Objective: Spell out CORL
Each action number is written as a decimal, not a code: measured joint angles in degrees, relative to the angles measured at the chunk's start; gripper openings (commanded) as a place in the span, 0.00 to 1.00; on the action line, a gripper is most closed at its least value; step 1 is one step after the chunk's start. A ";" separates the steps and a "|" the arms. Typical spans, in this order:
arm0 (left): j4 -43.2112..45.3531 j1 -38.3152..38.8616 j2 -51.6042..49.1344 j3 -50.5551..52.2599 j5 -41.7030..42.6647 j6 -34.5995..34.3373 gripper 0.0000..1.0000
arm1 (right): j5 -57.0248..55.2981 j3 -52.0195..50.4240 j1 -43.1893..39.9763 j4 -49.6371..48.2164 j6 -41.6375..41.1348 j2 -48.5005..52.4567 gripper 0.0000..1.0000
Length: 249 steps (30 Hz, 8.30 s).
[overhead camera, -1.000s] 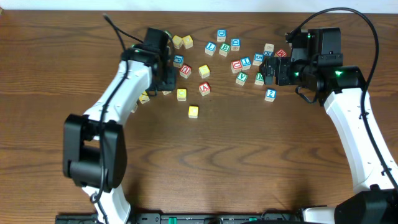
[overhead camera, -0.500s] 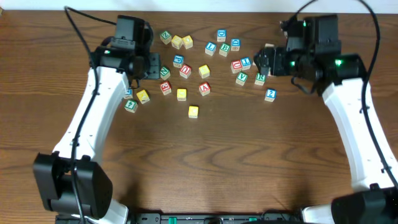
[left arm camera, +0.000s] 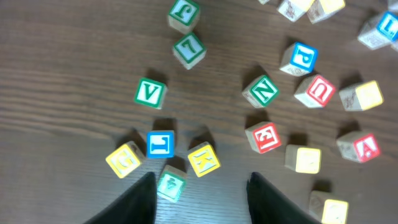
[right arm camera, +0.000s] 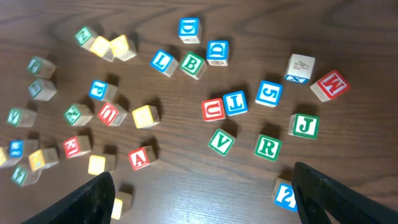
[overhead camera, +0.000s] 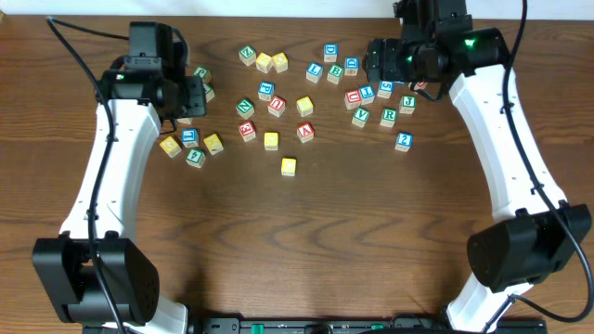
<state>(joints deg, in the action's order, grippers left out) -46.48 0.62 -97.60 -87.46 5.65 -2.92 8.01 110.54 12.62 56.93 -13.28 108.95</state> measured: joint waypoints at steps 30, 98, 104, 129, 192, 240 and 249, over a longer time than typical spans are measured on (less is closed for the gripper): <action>-0.26 -1.33 0.00 0.00 0.00 0.00 0.60 | -1.46 0.09 10.62 -5.75 -5.57 4.42 0.81; -1.81 -5.77 0.00 0.00 -7.32 -6.10 0.60 | -5.03 0.09 25.33 -16.41 -19.67 23.82 0.50; -1.84 -5.77 0.00 0.00 -7.32 -6.10 0.60 | -5.31 0.09 25.49 -15.85 -20.11 25.07 0.50; -2.14 -5.77 0.00 0.00 -7.32 -6.10 0.60 | -6.58 0.09 26.25 -15.21 -20.61 25.70 0.38; -2.16 -5.77 0.00 0.00 -7.32 -6.10 0.60 | -10.01 -0.57 28.81 -14.75 -19.15 25.70 0.23; -1.99 -5.77 0.00 0.00 -7.34 -6.10 0.61 | -2.93 -0.04 21.94 -0.90 -22.86 21.42 0.48; -1.99 -5.77 0.00 0.00 -7.34 -6.10 0.61 | -5.27 -0.15 21.94 -3.28 -34.36 21.64 0.45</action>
<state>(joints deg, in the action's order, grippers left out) -48.47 -5.15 -97.60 -87.46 -1.69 -9.02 2.74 110.39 34.57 53.65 -47.64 130.58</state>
